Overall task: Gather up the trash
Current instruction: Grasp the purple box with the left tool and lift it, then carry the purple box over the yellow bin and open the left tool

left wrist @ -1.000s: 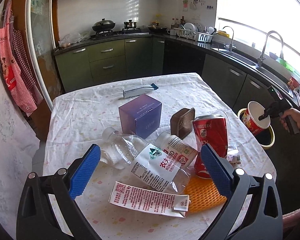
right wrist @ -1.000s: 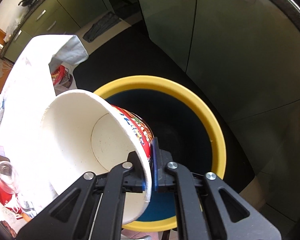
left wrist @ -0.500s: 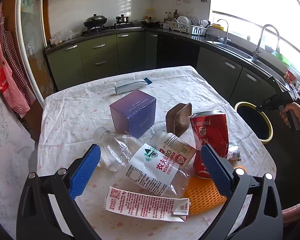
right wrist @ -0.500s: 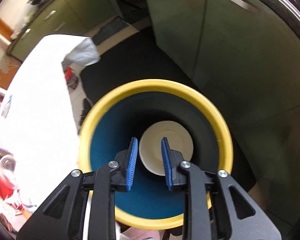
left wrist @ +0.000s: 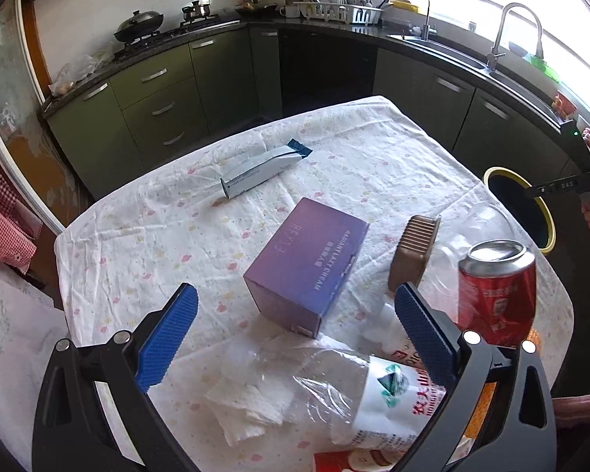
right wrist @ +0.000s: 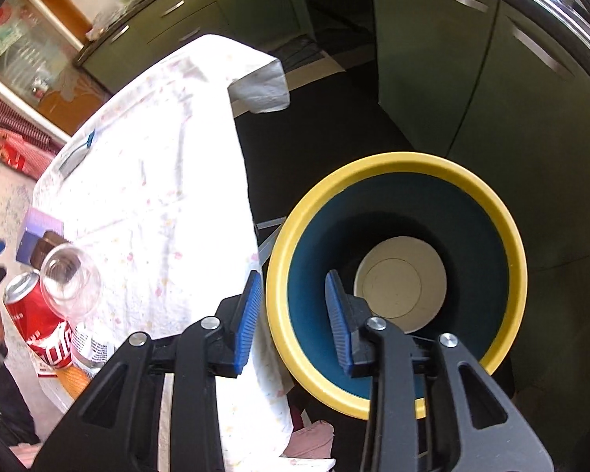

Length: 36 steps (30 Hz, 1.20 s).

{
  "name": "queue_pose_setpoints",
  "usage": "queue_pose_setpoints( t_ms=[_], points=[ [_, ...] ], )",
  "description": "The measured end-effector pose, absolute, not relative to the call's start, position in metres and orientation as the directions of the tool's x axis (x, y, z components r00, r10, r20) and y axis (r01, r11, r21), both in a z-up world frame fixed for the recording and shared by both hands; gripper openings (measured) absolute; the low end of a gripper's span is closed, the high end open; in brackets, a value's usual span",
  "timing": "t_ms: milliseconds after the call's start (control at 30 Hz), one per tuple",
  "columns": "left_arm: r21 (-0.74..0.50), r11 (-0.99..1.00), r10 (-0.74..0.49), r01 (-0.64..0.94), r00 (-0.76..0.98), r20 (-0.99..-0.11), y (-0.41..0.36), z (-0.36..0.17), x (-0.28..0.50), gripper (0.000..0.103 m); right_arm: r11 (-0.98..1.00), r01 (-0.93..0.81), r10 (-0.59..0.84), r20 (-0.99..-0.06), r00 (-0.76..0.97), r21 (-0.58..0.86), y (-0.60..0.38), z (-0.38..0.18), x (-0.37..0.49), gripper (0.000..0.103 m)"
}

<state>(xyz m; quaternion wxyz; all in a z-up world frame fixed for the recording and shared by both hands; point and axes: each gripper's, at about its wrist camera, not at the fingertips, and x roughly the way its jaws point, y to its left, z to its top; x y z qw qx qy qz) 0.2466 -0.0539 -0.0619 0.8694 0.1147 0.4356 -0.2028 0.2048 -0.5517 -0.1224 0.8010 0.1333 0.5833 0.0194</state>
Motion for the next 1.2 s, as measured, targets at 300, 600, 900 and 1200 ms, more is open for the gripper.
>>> queue_pose_setpoints(
  t_ms=[300,600,900,1200],
  points=[
    [0.089,0.840,-0.225,0.535,0.492,-0.841,-0.069,-0.088,0.266,0.084,0.963,0.114,0.202,-0.933,0.299,0.245,-0.537,-0.127,0.197,0.034],
    [0.037,0.834,-0.284,0.551,0.485,-0.827,-0.066,-0.088,0.264,0.058,0.961,0.092,0.223,-0.927,0.301,0.261,-0.527,-0.129,0.192,0.034],
    [0.072,0.826,-0.316,0.560,0.565,-0.762,-0.072,-0.043,0.236,0.054,0.956,0.054,0.255,-0.909,0.331,0.288,-0.517,-0.122,0.181,0.034],
    [0.109,0.810,-0.350,0.576,0.625,-0.698,-0.090,0.019,0.195,0.054,0.953,0.041,0.267,-0.896,0.355,0.301,-0.520,-0.116,0.169,0.034]
  ],
)
